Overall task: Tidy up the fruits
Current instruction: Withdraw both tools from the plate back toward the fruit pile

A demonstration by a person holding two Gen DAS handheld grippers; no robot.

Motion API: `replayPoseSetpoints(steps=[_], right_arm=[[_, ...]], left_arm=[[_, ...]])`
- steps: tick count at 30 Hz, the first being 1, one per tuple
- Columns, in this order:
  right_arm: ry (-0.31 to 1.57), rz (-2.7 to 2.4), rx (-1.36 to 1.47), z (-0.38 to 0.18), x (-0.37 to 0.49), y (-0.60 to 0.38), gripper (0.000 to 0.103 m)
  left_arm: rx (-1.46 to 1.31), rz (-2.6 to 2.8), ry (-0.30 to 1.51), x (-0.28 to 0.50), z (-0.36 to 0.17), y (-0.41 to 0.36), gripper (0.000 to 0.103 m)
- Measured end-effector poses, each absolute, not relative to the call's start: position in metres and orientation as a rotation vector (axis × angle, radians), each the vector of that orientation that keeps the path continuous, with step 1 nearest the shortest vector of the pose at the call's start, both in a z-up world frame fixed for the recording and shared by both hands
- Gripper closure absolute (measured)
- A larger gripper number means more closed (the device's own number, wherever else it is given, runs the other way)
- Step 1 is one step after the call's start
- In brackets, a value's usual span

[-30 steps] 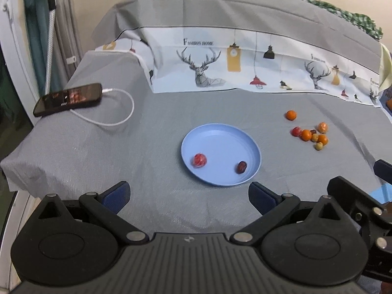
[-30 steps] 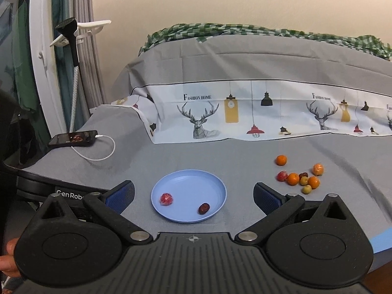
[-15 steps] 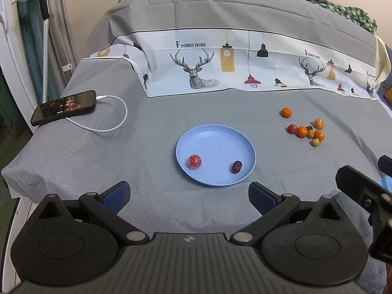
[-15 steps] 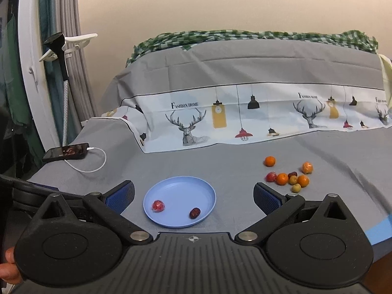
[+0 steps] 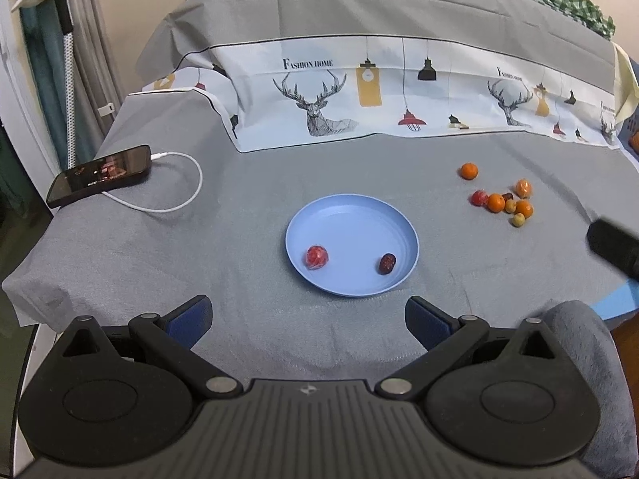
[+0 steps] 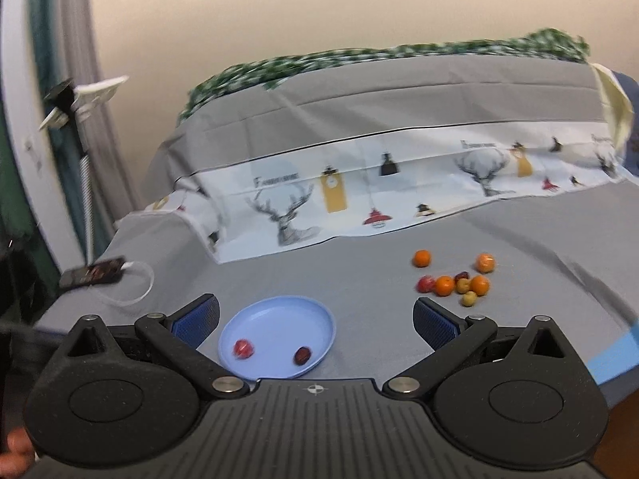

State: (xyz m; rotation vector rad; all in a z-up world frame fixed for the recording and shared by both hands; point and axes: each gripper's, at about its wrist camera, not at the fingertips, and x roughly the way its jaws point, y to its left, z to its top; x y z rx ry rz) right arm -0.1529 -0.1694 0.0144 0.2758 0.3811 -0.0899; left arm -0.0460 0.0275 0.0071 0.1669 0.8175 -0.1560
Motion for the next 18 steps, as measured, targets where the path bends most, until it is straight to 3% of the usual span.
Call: replayPoseSetpoints(steps=[18], right_arm=[[0.387,-0.171,0.383,-0.004,-0.144,-0.230,0.001]], left_arm=[[0.221,-0.202,0.889,-0.008,-0.007,-0.035,0.000]])
